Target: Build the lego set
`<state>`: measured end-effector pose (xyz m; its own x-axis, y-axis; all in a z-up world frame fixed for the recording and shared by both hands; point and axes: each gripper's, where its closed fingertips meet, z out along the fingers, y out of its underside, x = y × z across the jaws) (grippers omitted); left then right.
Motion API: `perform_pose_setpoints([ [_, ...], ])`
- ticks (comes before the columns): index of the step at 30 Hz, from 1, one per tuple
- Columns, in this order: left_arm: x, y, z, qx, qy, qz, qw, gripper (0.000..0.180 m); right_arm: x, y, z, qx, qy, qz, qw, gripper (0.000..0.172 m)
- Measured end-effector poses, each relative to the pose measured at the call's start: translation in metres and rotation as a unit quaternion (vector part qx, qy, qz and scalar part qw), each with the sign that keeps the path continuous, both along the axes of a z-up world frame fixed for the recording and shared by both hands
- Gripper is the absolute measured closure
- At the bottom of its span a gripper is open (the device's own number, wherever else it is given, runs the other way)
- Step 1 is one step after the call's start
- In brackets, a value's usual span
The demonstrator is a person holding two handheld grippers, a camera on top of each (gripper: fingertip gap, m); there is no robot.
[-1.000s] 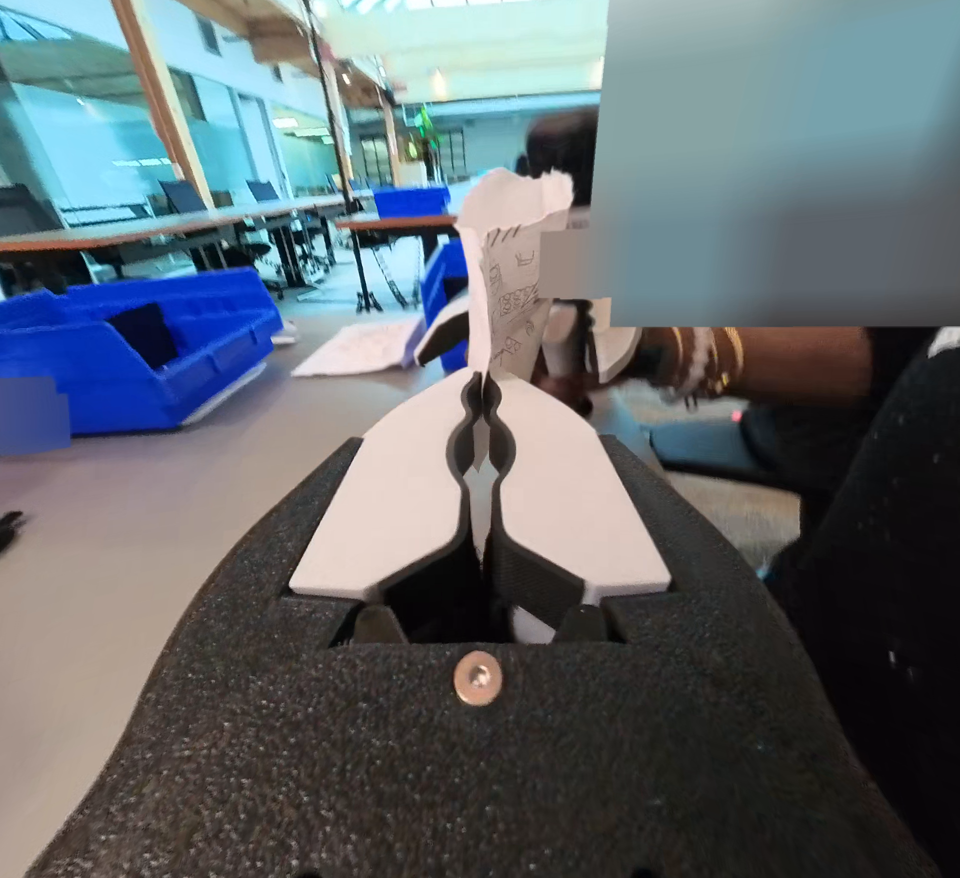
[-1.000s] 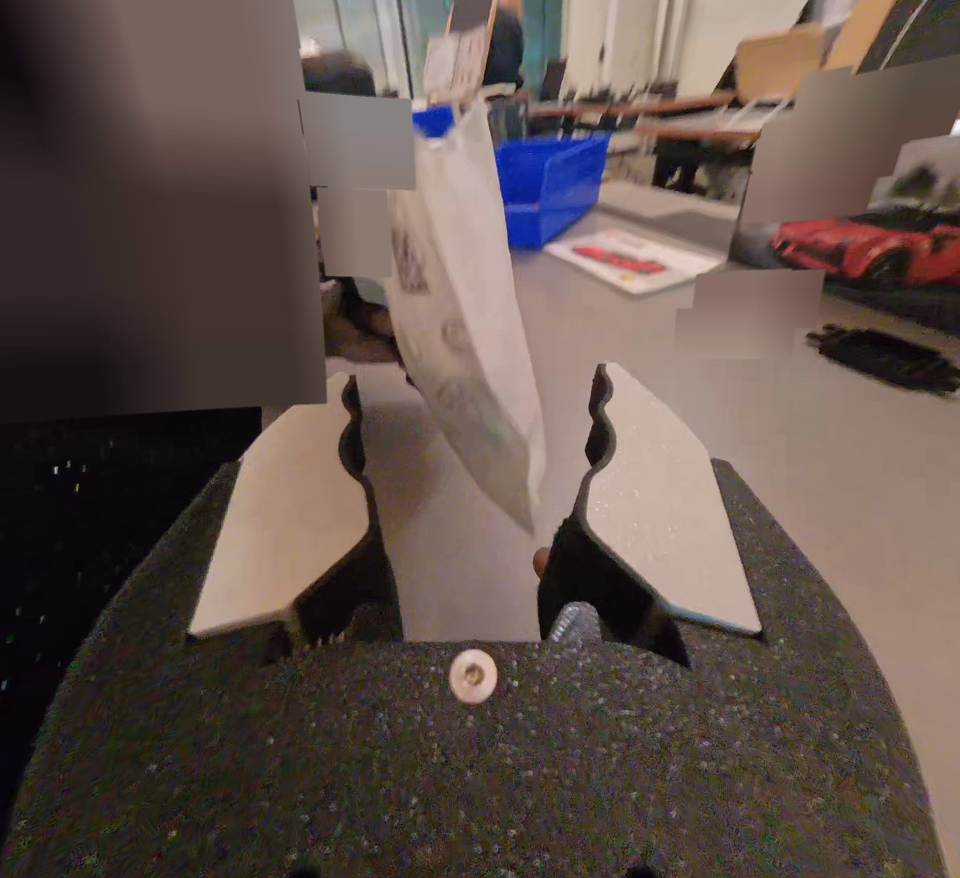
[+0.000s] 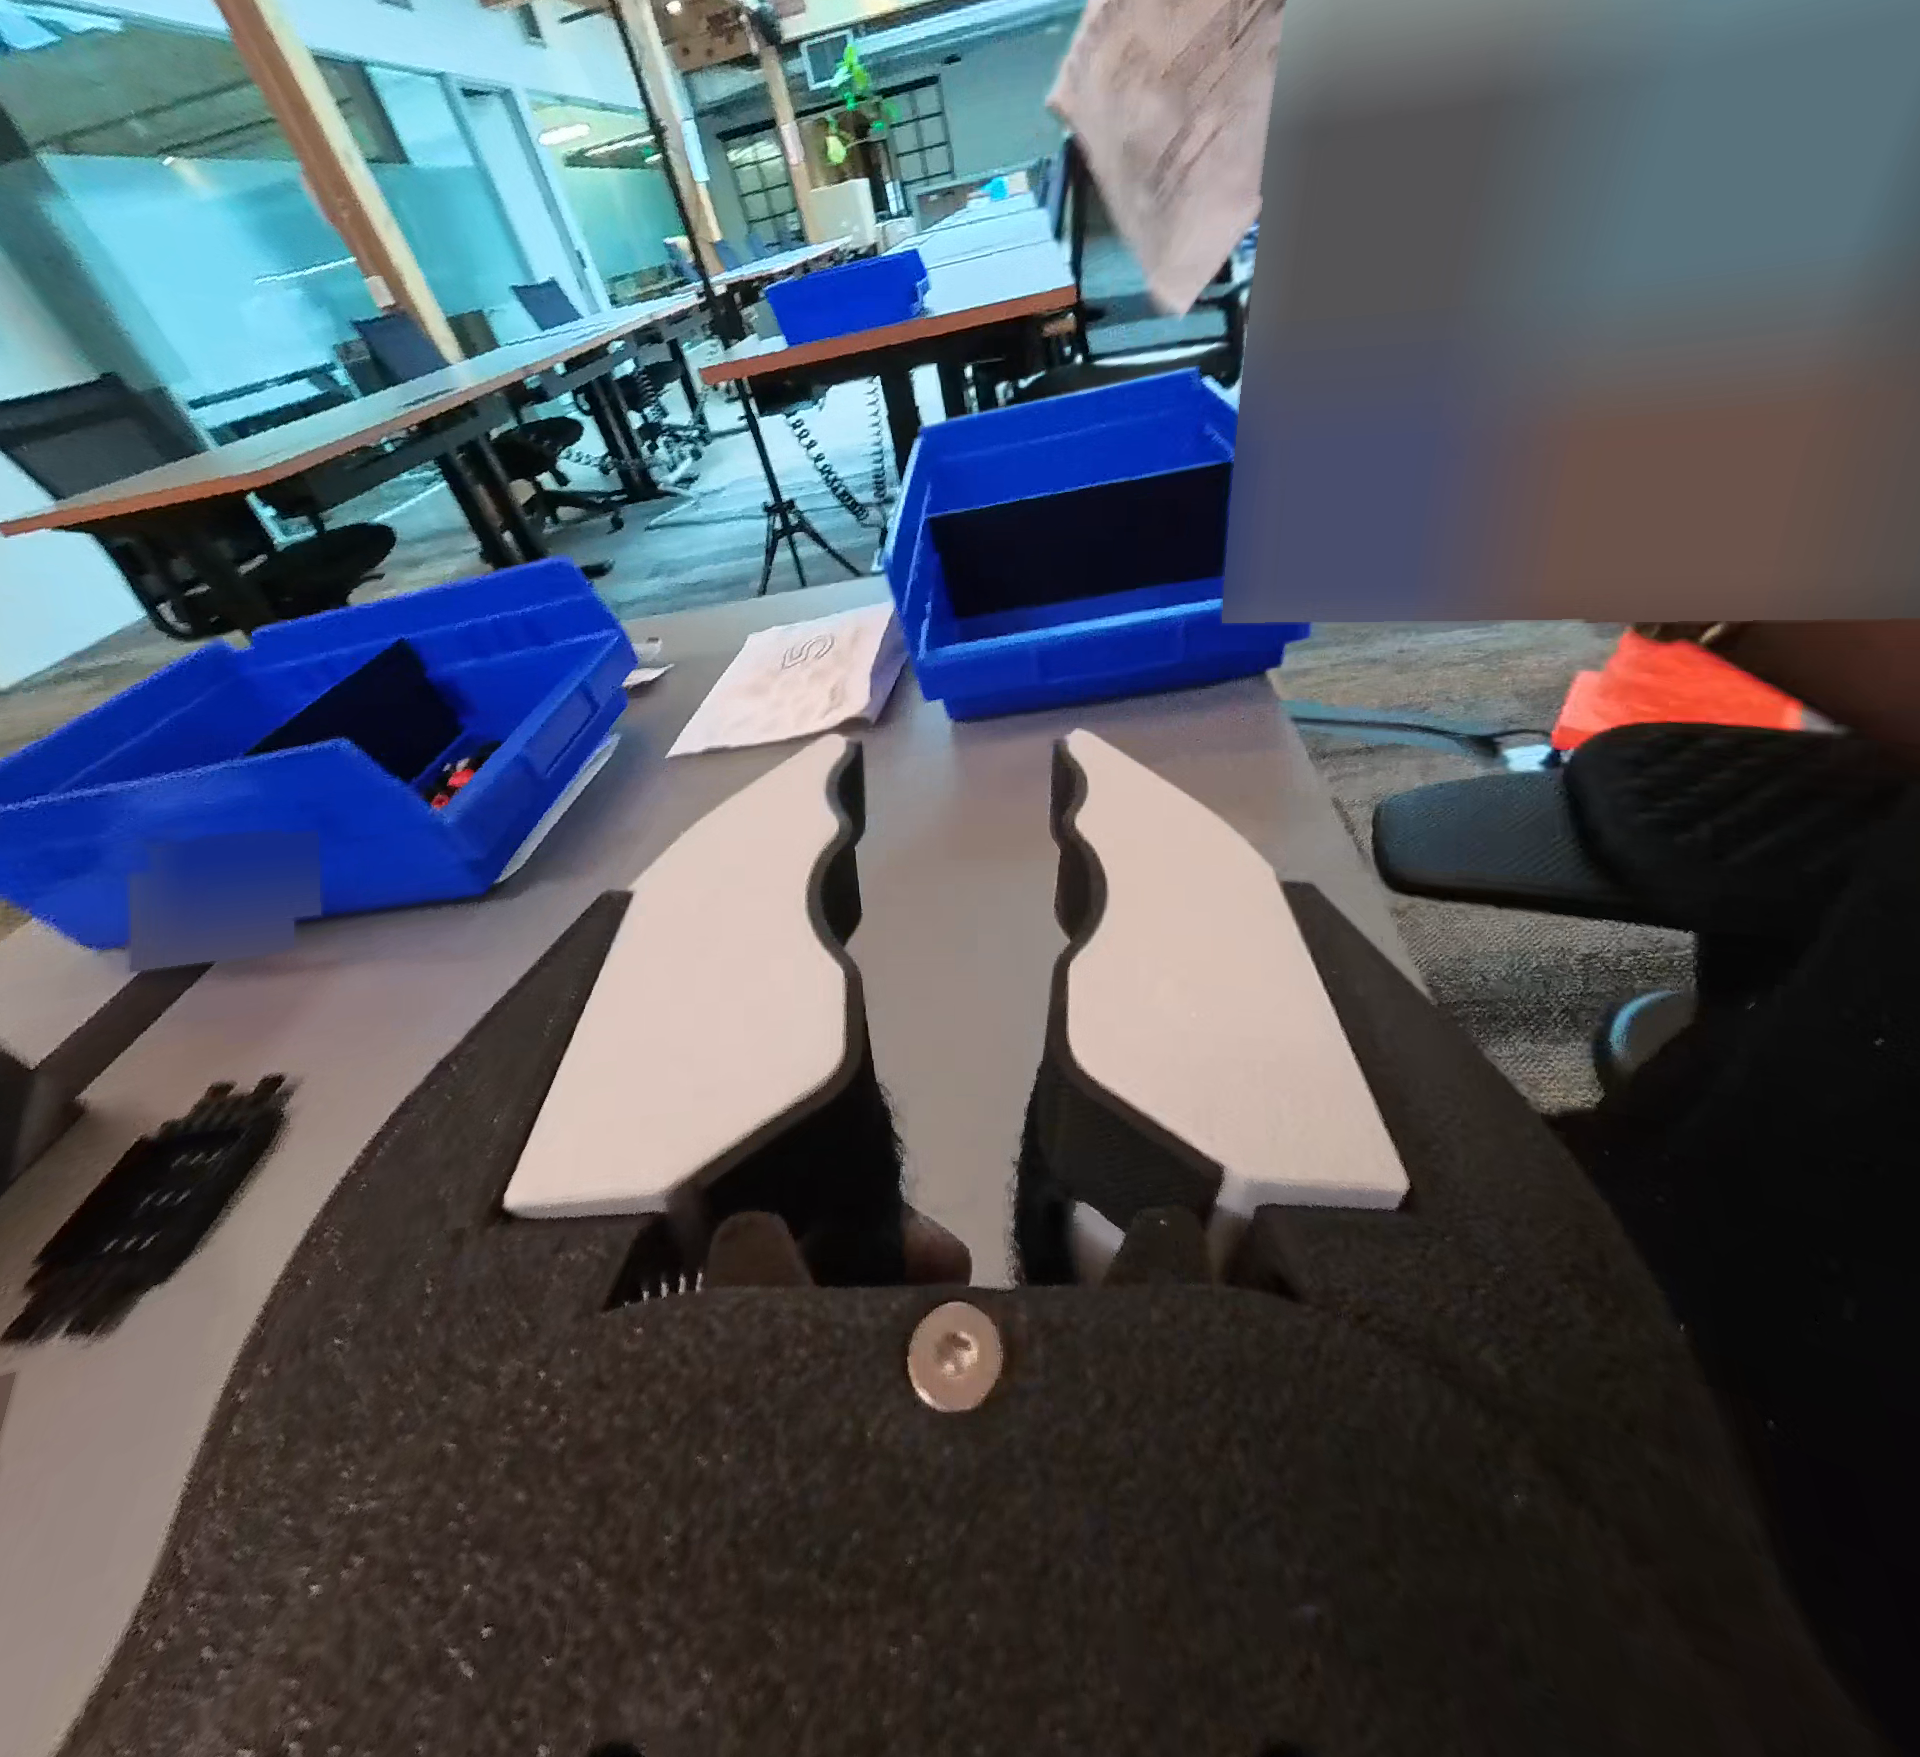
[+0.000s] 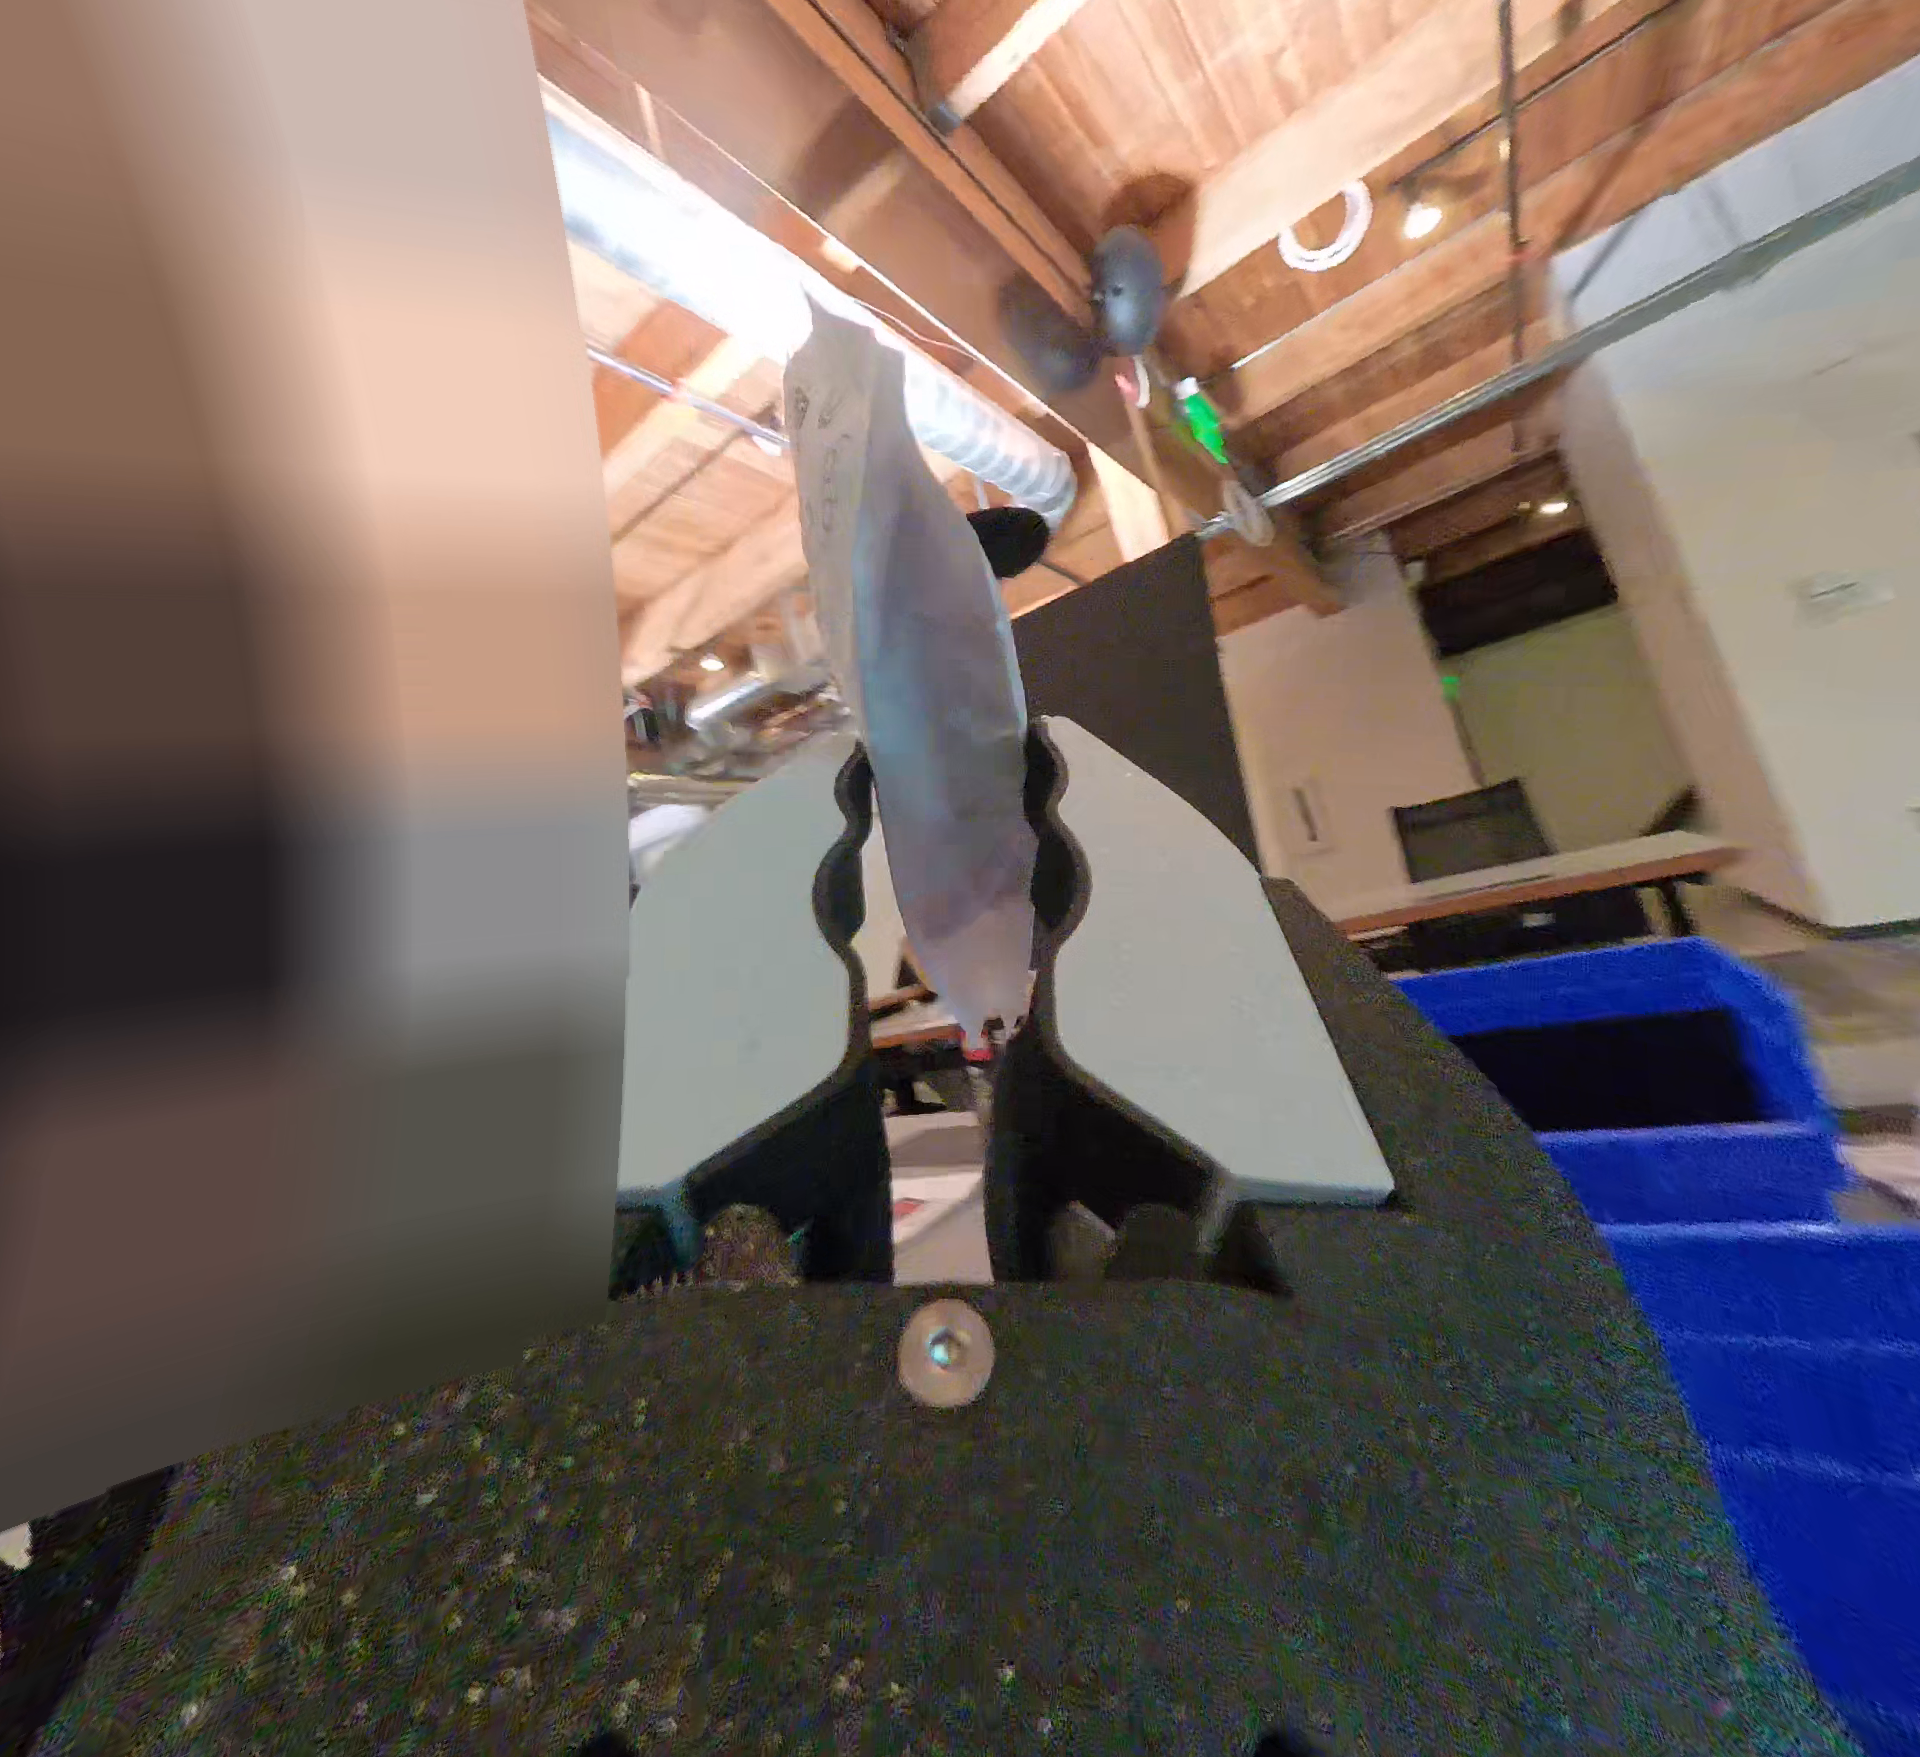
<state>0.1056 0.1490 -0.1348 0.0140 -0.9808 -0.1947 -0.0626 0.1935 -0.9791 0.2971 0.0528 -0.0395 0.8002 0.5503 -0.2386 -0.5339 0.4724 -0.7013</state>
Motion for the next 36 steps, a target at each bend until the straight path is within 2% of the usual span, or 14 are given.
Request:
perform_pose_setpoints([
  [1,-0.003,0.003,-0.004,-0.002,0.005,0.007,1.0,0.147,0.013,-0.008,0.0,-0.015,-0.014,-0.028,0.999,0.144],
  [6,-0.016,0.009,-0.022,0.013,0.025,0.032,0.999,0.15,0.075,-0.044,-0.013,-0.08,-0.045,-0.143,0.985,0.144],
  [11,-0.025,0.01,-0.031,0.031,0.045,0.046,0.997,0.152,0.119,-0.06,-0.031,-0.125,-0.035,-0.197,0.972,0.144],
  [18,-0.041,0.018,-0.039,0.058,0.05,0.081,0.994,0.156,0.167,-0.055,-0.058,-0.199,-0.052,-0.235,0.95,0.144],
  [22,-0.052,0.026,-0.039,0.055,0.044,0.104,0.992,0.157,0.197,-0.049,-0.06,-0.216,-0.058,-0.249,0.942,0.145],
  [30,-0.063,0.034,-0.031,0.068,0.024,0.128,0.989,0.158,0.234,-0.026,-0.076,-0.339,-0.134,-0.264,0.893,0.145],
  [36,-0.064,0.037,-0.034,0.072,0.03,0.13,0.988,0.158,0.237,-0.018,-0.075,-0.331,-0.136,-0.248,0.9,0.147],
])
